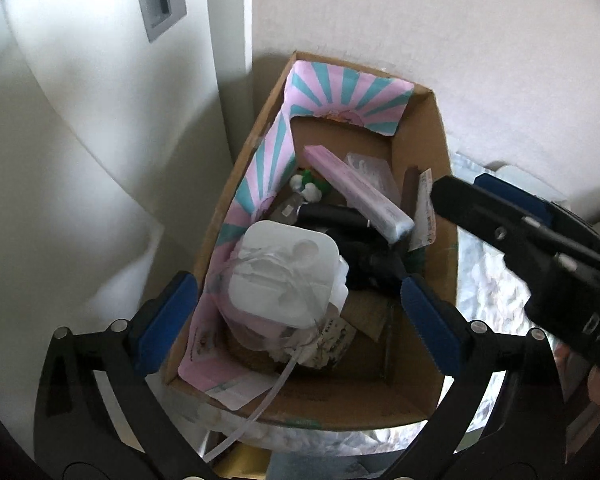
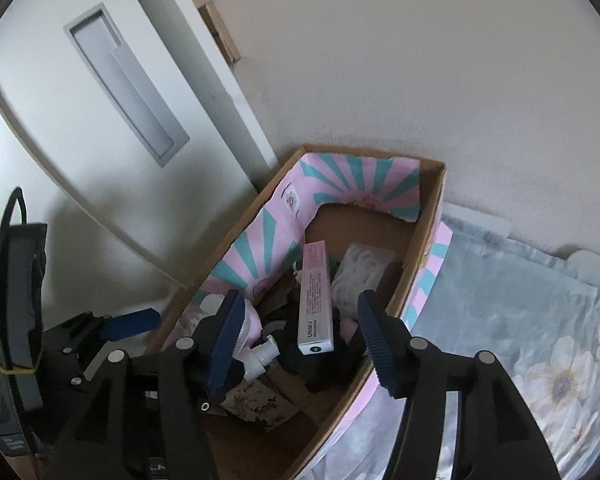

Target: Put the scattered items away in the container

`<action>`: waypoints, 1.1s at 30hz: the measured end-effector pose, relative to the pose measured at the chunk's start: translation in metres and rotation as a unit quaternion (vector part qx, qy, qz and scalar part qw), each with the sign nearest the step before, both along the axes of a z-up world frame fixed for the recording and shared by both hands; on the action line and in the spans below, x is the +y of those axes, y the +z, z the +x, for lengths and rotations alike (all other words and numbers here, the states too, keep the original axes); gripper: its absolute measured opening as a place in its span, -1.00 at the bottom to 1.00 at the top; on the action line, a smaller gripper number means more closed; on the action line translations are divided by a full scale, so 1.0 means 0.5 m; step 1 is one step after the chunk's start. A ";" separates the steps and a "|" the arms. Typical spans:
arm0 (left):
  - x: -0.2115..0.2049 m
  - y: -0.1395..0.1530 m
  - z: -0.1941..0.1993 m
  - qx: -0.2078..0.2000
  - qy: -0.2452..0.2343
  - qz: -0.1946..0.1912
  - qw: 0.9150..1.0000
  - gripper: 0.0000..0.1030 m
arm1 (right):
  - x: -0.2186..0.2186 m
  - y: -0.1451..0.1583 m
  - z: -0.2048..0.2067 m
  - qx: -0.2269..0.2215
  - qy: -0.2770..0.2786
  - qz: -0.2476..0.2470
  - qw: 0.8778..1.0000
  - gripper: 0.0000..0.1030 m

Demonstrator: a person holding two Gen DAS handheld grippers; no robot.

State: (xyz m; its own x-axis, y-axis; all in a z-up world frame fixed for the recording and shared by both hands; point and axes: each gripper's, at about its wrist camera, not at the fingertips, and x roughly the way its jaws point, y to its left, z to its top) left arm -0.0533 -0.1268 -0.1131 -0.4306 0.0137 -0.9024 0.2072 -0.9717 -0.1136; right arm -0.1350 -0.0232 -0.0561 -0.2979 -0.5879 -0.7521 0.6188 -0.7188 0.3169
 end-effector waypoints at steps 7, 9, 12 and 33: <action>0.011 0.064 0.023 0.040 -0.001 -0.001 0.999 0.97 | 0.053 0.037 0.000 0.016 -0.024 -0.017 0.999 0.06; 0.024 0.089 0.025 0.053 -0.005 -0.008 0.999 0.97 | 0.078 0.051 -0.004 0.019 -0.033 -0.022 0.999 0.06; 0.052 0.127 0.025 0.071 -0.014 -0.018 0.997 0.97 | 0.117 0.073 -0.011 0.028 -0.045 -0.023 0.998 0.06; 0.355 0.266 0.004 0.128 -0.142 -0.025 0.981 0.98 | 0.447 0.210 0.010 0.105 -0.195 0.015 0.975 0.09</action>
